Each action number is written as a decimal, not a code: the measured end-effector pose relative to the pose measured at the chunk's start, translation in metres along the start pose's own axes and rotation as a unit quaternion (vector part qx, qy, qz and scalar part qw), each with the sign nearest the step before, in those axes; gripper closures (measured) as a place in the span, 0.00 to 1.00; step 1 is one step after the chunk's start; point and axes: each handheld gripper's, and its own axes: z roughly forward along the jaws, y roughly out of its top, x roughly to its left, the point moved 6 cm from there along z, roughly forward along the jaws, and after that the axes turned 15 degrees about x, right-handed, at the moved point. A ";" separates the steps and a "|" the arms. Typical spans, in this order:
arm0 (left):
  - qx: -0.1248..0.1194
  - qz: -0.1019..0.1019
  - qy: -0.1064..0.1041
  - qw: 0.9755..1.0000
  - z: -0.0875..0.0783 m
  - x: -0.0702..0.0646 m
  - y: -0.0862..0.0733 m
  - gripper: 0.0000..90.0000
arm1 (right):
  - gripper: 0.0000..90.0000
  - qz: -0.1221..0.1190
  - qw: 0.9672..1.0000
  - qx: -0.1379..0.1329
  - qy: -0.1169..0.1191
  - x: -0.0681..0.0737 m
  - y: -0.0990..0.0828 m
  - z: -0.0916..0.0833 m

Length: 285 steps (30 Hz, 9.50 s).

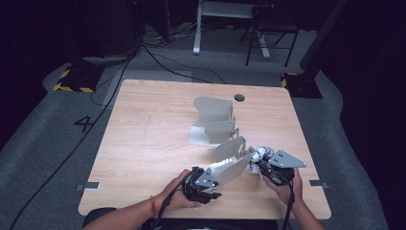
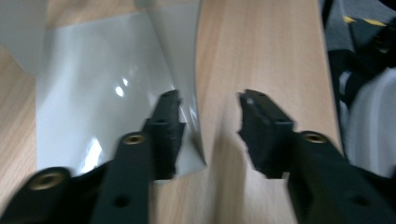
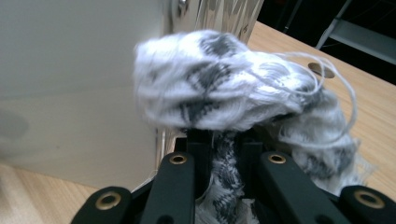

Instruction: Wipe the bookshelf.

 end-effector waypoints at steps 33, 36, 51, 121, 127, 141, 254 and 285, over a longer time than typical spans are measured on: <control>-0.117 -0.094 0.174 0.973 -0.068 0.142 0.052 0.49 | 0.88 -0.120 0.984 -0.015 0.131 0.082 0.010 -0.029; -0.114 -0.091 0.179 0.973 -0.064 0.145 0.058 0.54 | 0.87 -0.133 0.981 -0.008 0.138 0.090 0.011 -0.025; -0.108 -0.101 0.178 0.973 -0.056 0.143 0.067 0.87 | 0.89 -0.154 0.974 -0.012 0.168 0.141 0.025 -0.009; -0.083 -0.229 0.257 0.935 -0.122 0.136 -0.019 0.91 | 0.90 0.008 0.997 -0.030 -0.073 -0.016 0.023 -0.015; -0.079 -0.237 0.281 0.927 -0.122 0.120 -0.022 0.94 | 0.90 0.005 0.997 -0.026 -0.075 -0.019 0.023 -0.014; -0.106 -0.246 0.251 0.930 -0.126 0.055 -0.033 0.85 | 0.90 -0.014 0.997 -0.030 -0.069 -0.008 0.033 -0.019; -0.131 -0.070 0.101 0.984 -0.131 0.131 0.012 0.96 | 0.90 -0.033 0.998 -0.031 -0.037 0.004 0.062 -0.007; -0.167 -0.085 0.102 0.977 -0.129 0.129 0.011 0.97 | 0.90 -0.098 0.991 0.095 0.015 0.019 0.013 0.087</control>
